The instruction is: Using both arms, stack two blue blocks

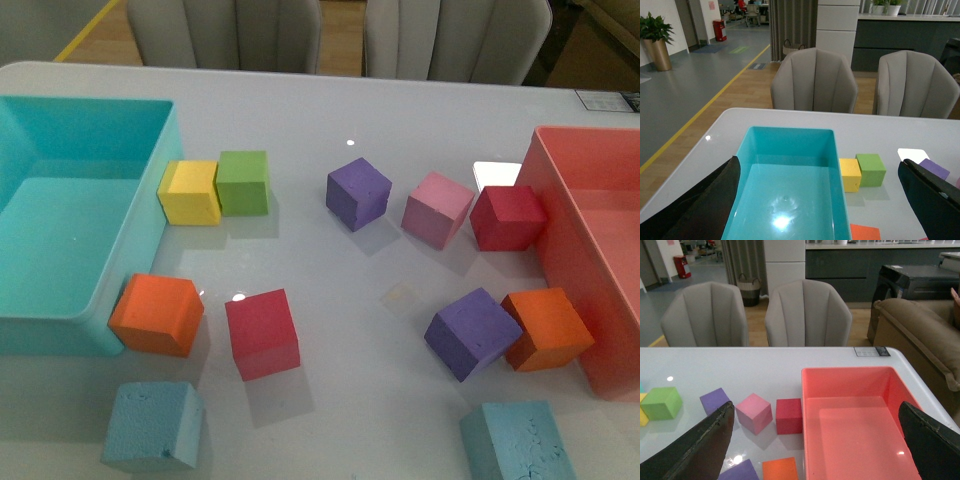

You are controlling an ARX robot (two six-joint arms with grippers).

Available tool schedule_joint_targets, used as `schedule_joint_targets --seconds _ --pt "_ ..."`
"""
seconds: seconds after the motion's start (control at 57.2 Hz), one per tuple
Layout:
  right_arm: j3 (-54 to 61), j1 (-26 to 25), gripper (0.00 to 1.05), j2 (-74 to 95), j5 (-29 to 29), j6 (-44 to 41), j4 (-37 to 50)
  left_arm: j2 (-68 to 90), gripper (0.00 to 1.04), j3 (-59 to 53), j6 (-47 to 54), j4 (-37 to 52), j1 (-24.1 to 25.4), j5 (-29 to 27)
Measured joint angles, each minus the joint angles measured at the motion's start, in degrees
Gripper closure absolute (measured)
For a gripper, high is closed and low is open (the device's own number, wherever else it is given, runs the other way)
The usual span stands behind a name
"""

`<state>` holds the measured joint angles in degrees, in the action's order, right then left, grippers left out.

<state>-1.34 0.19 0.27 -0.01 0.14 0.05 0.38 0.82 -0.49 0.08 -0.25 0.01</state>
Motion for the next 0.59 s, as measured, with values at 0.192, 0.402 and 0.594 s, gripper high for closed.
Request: schedule_joint_targets --seconds 0.192,0.402,0.594 --pt "0.0 0.0 0.09 0.0 0.0 0.0 0.0 0.0 0.09 0.0 0.0 0.0 0.0 0.0" --pt "0.0 0.0 0.09 0.0 0.0 0.0 0.0 0.0 0.09 0.0 0.0 0.0 0.0 0.0" --pt "0.0 0.0 0.09 0.0 0.0 0.0 0.0 0.0 0.09 0.0 0.0 0.0 0.0 0.0"
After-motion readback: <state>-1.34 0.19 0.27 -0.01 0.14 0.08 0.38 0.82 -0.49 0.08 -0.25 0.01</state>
